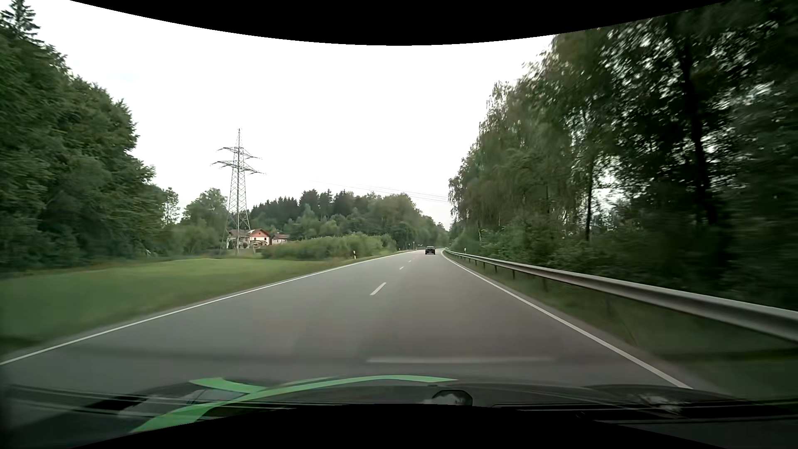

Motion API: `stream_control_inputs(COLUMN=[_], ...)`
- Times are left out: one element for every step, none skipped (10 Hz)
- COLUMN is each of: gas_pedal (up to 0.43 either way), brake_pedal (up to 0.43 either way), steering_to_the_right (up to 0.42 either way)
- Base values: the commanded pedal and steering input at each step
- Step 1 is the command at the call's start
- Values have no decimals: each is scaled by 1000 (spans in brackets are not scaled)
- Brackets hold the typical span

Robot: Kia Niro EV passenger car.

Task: Follow the waypoints while adhering to traffic rules and regulations

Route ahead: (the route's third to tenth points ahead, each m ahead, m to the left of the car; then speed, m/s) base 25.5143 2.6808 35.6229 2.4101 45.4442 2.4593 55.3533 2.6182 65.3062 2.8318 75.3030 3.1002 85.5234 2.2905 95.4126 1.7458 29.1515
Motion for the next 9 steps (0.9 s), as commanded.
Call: stream_control_inputs(gas_pedal=[177,157,157,157,157,157,157,157,157], brake_pedal=[0,0,0,0,0,0,0,0,0], steering_to_the_right=[-2,0,1,1,1,1,1,2,2])
